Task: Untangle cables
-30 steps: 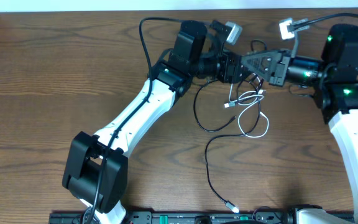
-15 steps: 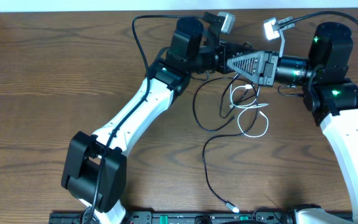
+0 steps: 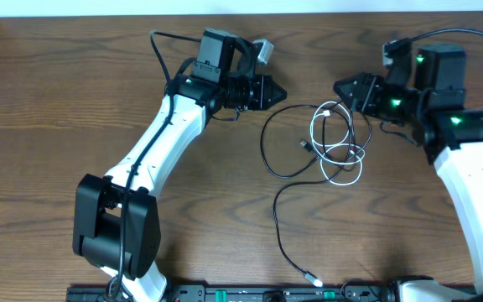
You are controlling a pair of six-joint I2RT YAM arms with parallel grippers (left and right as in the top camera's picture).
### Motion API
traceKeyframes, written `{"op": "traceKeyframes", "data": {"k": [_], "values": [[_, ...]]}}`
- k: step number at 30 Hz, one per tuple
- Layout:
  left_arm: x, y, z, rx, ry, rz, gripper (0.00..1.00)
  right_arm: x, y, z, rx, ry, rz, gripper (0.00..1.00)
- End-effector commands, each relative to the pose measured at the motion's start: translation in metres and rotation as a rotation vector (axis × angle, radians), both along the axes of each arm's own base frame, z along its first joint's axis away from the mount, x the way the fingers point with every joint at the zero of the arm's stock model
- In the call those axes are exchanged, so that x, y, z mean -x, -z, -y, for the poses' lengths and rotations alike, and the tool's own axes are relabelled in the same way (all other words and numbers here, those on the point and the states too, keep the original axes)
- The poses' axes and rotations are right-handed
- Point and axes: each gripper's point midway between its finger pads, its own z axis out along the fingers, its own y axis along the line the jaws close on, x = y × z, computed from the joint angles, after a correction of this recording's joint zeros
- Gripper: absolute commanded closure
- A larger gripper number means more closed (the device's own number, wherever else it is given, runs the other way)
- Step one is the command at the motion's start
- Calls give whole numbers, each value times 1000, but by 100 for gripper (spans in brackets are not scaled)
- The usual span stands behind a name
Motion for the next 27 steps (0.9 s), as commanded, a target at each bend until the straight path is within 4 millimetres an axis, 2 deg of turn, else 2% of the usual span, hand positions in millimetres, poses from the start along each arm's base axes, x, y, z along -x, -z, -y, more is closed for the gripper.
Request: {"op": "traceKeyframes", "data": {"k": [1, 3, 4, 5, 6, 8, 11, 13, 16, 18, 19, 22, 24, 25, 27], "values": [[0, 0, -7, -39, 43, 77, 87, -10, 35, -18, 65, -38, -53, 43], [-3, -1, -13, -56, 23, 81, 83, -11, 48, -25, 74, -60, -81, 26], [-4, -3, -16, -57, 15, 86, 73, -11, 51, -25, 77, -64, -86, 17], [-5, -7, -17, -55, 11, 94, 67, -12, 53, -25, 78, -64, -89, 5], [-5, -10, -18, -52, 8, 102, 62, -12, 52, -22, 87, -73, -77, 1], [-4, -12, -17, -50, 11, 107, 55, -14, 47, -13, 100, -61, -68, 1], [5, -11, -4, -50, 44, 106, 51, -17, 39, 19, 100, 16, -76, 1], [10, -7, 7, -89, 49, 120, 50, -18, 39, 54, 97, 100, -102, 1], [12, 5, 20, -211, 13, 171, 48, -9, 51, 108, 138, 192, -162, 1], [13, 8, 23, -242, -9, 175, 48, 0, 58, 126, 183, 208, -189, 2], [13, 10, 24, -256, -28, 171, 47, 5, 63, 134, 215, 206, -207, 5], [14, 12, 27, -274, -43, 170, 47, 15, 78, 145, 289, 196, -264, 23], [15, 15, 26, -299, -53, 170, 47, 17, 90, 144, 299, 164, -296, 24], [14, 19, 21, -324, -69, 162, 48, 16, 107, 139, 290, 100, -323, 27], [13, 24, 15, -358, -88, 155, 48, 15, 123, 133, 270, 51, -352, 32]]}}
